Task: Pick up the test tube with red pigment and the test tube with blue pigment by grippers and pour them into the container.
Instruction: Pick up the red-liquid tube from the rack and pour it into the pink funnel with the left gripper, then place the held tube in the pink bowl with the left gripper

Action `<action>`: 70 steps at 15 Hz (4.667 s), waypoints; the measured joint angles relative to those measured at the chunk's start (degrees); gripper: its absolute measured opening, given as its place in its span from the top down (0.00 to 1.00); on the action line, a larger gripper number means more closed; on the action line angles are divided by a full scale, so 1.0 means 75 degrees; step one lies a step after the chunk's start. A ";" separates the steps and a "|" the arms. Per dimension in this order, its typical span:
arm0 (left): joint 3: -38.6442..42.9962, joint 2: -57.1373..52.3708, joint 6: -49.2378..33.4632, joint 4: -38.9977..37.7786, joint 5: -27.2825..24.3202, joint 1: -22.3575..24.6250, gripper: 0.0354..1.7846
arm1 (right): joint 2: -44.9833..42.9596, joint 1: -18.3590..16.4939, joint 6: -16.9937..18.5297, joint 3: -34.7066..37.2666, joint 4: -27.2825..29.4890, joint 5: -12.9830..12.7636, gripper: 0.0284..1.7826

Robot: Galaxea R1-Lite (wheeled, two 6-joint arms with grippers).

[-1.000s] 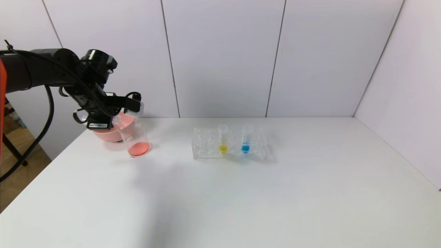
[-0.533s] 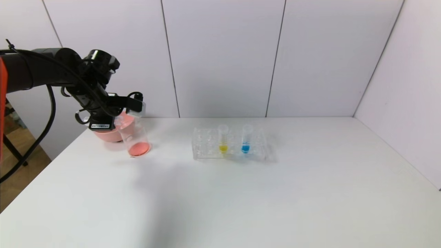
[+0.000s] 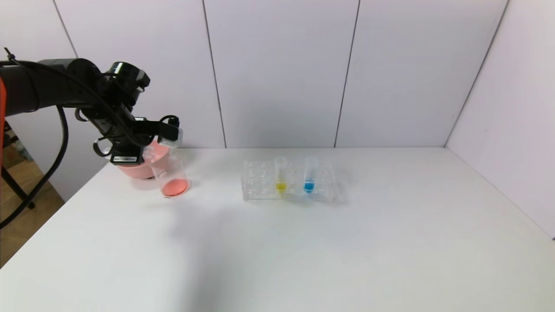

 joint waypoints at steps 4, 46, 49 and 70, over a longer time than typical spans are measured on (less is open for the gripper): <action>0.0000 -0.0002 -0.0007 0.0036 0.0000 -0.0007 0.77 | 0.0000 0.0000 0.0000 0.0000 0.0000 0.0000 0.00; 0.0507 -0.1253 -0.8486 -0.3634 -0.3753 0.1572 0.77 | 0.0000 0.0000 0.0000 0.0000 0.0000 0.0000 0.00; 0.0827 -0.1034 -0.8563 -0.4249 -0.3779 0.1660 0.77 | 0.0000 0.0000 0.0000 0.0000 0.0000 0.0000 0.00; 0.2331 0.0878 -0.9214 -0.7552 -0.3784 0.1874 0.75 | 0.0000 0.0000 0.0000 0.0000 0.0000 0.0000 0.00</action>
